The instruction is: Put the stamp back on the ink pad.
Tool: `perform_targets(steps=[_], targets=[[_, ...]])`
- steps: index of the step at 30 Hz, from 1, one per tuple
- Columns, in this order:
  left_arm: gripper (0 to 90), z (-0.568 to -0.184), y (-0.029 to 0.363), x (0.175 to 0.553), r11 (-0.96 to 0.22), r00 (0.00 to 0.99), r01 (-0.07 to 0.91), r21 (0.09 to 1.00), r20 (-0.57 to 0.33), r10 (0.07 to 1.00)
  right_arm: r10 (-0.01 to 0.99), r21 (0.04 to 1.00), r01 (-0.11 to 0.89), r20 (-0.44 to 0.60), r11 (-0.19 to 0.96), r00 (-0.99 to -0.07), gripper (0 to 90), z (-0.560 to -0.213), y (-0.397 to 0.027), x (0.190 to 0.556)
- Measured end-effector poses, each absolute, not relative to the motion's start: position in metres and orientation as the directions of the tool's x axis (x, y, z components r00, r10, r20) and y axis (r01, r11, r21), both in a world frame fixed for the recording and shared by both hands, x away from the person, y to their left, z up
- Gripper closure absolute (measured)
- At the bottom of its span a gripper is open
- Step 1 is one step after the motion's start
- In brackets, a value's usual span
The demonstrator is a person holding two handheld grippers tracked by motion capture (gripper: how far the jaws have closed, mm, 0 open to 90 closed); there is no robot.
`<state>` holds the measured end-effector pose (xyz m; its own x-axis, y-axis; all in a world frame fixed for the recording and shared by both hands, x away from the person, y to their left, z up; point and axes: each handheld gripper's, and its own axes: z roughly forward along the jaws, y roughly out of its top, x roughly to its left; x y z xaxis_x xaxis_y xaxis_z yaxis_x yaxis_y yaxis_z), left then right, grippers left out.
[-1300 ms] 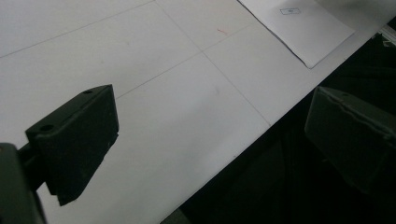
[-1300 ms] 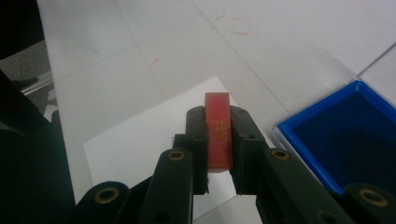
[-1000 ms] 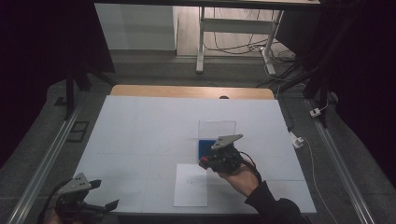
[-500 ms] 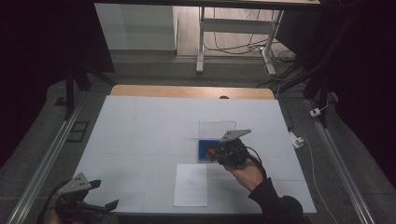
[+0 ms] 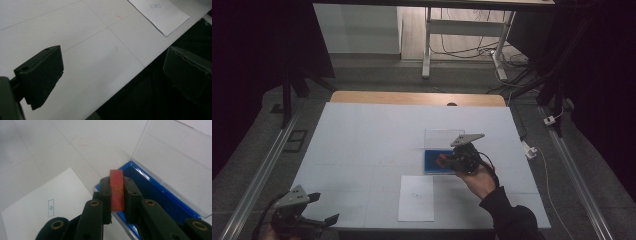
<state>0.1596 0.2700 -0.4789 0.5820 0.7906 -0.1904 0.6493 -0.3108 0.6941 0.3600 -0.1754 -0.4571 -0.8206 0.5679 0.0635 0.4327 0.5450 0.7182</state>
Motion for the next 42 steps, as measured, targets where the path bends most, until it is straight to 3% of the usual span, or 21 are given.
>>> perform_targets(steps=[22,42], targets=[[2.8,-0.479,0.271,0.160,-0.306,0.579,0.652,0.694,-0.195,0.792,0.627,0.699,0.461,0.023,0.547,-0.779,79.0,-0.466,-0.181,0.396],[2.8,-0.479,0.271,0.160,-0.307,0.580,0.650,0.695,-0.193,0.791,0.605,0.618,0.463,-0.025,0.635,-0.796,79.0,-0.488,-0.168,0.396]])
